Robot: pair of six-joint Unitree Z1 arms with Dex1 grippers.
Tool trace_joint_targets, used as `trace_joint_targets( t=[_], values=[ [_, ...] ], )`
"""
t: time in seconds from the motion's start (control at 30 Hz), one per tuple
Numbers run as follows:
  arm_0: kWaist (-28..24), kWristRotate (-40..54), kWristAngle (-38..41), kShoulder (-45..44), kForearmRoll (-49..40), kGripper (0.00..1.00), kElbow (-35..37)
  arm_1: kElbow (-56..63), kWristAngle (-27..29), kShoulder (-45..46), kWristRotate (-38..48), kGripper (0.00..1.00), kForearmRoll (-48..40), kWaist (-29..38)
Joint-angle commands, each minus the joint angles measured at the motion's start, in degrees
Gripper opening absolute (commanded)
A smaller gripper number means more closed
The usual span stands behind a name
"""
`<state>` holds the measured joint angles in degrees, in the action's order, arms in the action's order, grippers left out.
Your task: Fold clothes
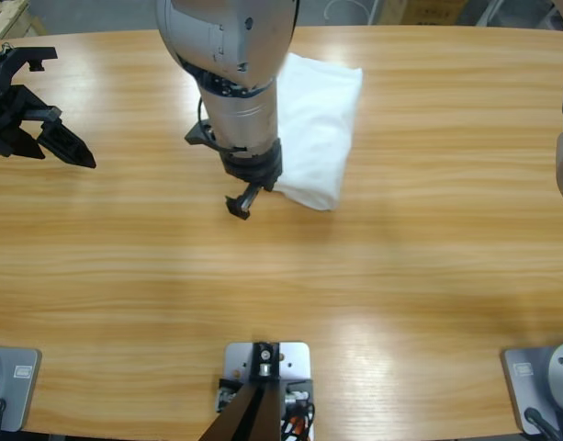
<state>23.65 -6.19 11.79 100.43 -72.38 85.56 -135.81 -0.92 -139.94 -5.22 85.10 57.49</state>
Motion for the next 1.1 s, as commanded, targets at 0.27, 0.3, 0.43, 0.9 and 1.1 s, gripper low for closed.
trace_joint_targets(
  t=[0.27, 0.3, 0.43, 0.9, 1.1],
  values=[
    [-0.1, 0.9, 1.0, 2.7, 0.7, 0.991, -1.5, 2.7, -4.4, -5.3, -2.1, 0.982, -1.9, -0.8],
    [-0.1, 0.9, 1.0, 2.7, 0.7, 0.991, -1.5, 2.9, -4.4, -5.3, -2.2, 0.982, -2.0, -0.8],
    [-0.1, 0.9, 1.0, 2.7, 0.7, 0.992, -1.5, 3.2, -4.6, -5.3, -2.8, 0.982, -2.0, -0.8],
    [0.4, 0.9, 1.9, 2.7, 0.7, 0.991, -1.0, -10.3, 8.3, 13.2, -8.9, 0.987, 7.2, -10.7],
    [0.7, 0.9, 2.3, 2.6, 0.7, 0.991, -1.1, -15.2, 6.7, 3.8, -10.2, 0.987, 7.1, -18.2]
  ],
)
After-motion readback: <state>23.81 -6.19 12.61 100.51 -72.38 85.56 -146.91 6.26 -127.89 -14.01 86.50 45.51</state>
